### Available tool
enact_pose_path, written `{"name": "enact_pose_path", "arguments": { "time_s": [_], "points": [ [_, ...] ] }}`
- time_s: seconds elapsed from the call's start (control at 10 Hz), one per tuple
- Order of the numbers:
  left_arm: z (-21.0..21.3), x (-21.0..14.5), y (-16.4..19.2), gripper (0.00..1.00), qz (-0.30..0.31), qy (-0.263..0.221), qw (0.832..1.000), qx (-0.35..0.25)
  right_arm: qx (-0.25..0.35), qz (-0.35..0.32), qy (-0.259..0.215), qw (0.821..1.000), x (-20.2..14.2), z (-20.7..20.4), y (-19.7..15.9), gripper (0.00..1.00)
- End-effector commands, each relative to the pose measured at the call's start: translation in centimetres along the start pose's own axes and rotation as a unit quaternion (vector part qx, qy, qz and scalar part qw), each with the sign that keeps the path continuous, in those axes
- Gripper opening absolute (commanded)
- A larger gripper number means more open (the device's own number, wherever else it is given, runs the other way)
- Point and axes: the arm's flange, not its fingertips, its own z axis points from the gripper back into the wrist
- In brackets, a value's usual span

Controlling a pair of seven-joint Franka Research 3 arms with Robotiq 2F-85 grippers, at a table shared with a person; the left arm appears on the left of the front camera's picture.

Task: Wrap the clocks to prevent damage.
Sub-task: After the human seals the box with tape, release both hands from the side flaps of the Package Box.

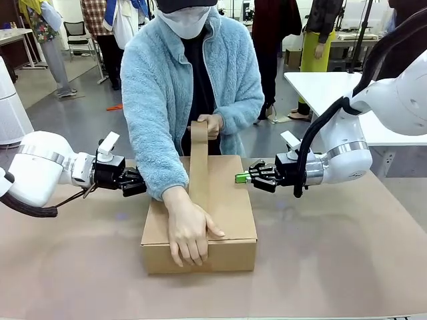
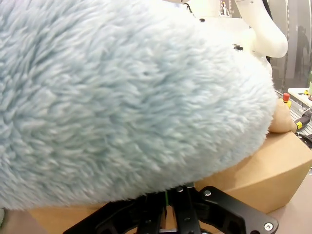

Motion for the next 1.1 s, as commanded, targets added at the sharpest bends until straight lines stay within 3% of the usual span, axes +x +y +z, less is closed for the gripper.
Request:
{"name": "enact_pose_path", "arguments": {
  "time_s": [0.0,1.0],
  "points": [
    [-0.13,-0.24,0.05,0.01,0.000,0.002,1.000,0.002,-0.008,0.004,0.002,1.000,-0.23,-0.21,0.26,0.01],
    [-0.13,-0.24,0.05,0.01,0.000,0.002,1.000,0.002,-0.008,0.004,0.002,1.000,-0.23,-0.21,0.26,0.01]
  ]
}}
